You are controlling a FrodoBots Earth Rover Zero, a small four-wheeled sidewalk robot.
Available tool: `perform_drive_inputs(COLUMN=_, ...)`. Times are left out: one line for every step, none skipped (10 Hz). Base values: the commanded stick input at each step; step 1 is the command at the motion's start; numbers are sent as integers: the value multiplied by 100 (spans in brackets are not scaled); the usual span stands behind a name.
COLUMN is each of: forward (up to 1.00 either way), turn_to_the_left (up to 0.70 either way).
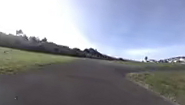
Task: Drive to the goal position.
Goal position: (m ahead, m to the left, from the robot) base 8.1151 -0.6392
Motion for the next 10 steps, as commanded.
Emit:
perform_drive_inputs(forward=100, turn_to_the_left=0)
perform_drive_inputs(forward=100, turn_to_the_left=0)
perform_drive_inputs(forward=100, turn_to_the_left=0)
perform_drive_inputs(forward=100, turn_to_the_left=0)
perform_drive_inputs(forward=100, turn_to_the_left=0)
perform_drive_inputs(forward=100, turn_to_the_left=0)
perform_drive_inputs(forward=100, turn_to_the_left=0)
perform_drive_inputs(forward=100, turn_to_the_left=0)
perform_drive_inputs(forward=100, turn_to_the_left=0)
perform_drive_inputs(forward=100, turn_to_the_left=0)
